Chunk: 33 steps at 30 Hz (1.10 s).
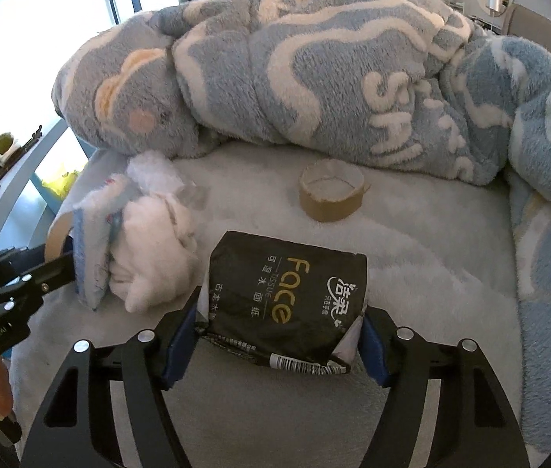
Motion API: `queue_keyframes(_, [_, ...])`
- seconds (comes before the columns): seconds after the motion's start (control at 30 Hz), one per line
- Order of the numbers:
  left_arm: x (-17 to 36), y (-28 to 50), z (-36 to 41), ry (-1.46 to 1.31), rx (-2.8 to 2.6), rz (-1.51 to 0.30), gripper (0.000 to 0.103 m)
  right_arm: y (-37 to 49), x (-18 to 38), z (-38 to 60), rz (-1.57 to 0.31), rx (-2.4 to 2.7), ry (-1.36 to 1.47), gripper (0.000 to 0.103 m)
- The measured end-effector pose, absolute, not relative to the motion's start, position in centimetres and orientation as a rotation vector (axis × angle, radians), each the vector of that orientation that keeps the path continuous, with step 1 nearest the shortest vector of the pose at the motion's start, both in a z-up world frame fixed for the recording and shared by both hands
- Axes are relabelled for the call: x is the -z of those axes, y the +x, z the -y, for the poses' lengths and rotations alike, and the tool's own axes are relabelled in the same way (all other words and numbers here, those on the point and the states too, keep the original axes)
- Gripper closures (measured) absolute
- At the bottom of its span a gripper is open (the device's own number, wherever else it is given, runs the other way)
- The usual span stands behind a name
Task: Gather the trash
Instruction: 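Close the right tool on the black Face packet while the left tool grasps the brown tape roll, then drop the tape roll from the left tool into the bin while the right tool holds the packet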
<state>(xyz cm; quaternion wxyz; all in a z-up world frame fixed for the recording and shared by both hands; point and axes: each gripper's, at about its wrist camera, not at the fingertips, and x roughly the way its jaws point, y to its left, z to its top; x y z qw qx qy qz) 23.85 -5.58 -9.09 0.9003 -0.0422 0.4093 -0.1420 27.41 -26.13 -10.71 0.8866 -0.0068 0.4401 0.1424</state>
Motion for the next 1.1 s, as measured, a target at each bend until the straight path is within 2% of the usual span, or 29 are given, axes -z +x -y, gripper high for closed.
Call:
queue_keyframes(0.17, [8.9,23.7,4.8,-0.118,0.29,-0.857,0.079,26.9,9.6,25.6,-0.887,-0.299,-0.029,0.032])
queue_keyframes(0.23, [8.7,23.5,4.7,-0.117,0.288,-0.854,0.079,26.5,9.1,25.7,-0.875,-0.296,-0.03,0.032])
queue_keyframes(0.6, [7.3,20.4,3.1,-0.105,0.281,-0.835,0.08,23.6,6.1,25.2,-0.789,-0.29,-0.001,0.032])
queue_keyframes(1.1, [6.1,15.4,-0.5,-0.094,0.237,-0.829,0.08,18.8,4.3,19.1,-0.74,-0.427,0.012,0.032])
